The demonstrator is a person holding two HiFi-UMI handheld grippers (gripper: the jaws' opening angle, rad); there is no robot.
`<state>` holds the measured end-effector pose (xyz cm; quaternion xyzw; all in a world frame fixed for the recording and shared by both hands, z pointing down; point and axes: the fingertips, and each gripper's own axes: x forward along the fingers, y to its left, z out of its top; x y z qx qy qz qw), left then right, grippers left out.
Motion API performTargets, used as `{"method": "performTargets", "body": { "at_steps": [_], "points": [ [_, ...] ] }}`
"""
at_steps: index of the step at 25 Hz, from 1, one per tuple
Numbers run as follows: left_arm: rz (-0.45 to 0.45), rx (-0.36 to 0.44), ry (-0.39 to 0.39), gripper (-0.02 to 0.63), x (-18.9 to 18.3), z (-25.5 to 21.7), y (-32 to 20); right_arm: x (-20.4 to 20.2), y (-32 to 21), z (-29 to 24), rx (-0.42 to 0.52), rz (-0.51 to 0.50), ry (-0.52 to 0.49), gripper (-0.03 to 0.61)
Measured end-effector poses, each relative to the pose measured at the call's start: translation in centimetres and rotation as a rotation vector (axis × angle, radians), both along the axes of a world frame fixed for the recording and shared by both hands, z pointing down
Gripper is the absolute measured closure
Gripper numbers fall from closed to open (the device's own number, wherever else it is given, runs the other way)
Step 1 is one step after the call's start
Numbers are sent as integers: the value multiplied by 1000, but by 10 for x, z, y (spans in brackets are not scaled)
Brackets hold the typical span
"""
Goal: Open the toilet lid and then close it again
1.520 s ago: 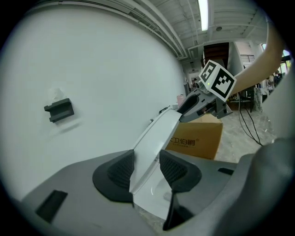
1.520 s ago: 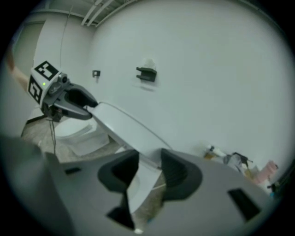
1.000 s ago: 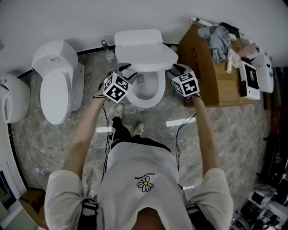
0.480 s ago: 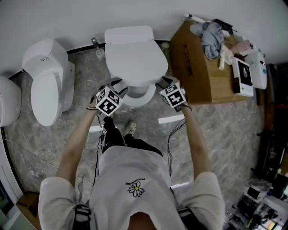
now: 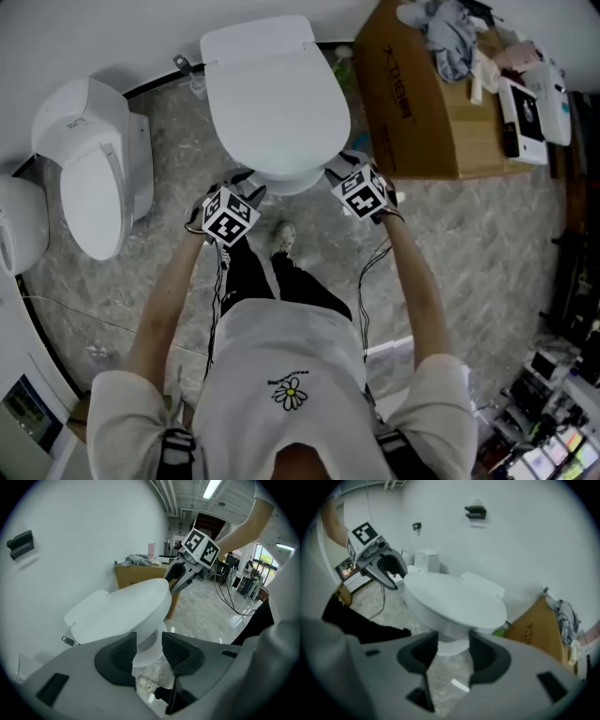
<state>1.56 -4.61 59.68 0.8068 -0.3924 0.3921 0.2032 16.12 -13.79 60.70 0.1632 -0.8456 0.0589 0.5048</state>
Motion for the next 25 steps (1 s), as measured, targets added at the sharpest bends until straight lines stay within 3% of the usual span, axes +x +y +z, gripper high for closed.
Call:
{"method": "performTargets", "body": {
  "at_steps": [25],
  "points": [
    [27, -304, 27, 428, 27, 140, 56, 19, 44, 117, -212, 102, 67, 368]
  ]
}}
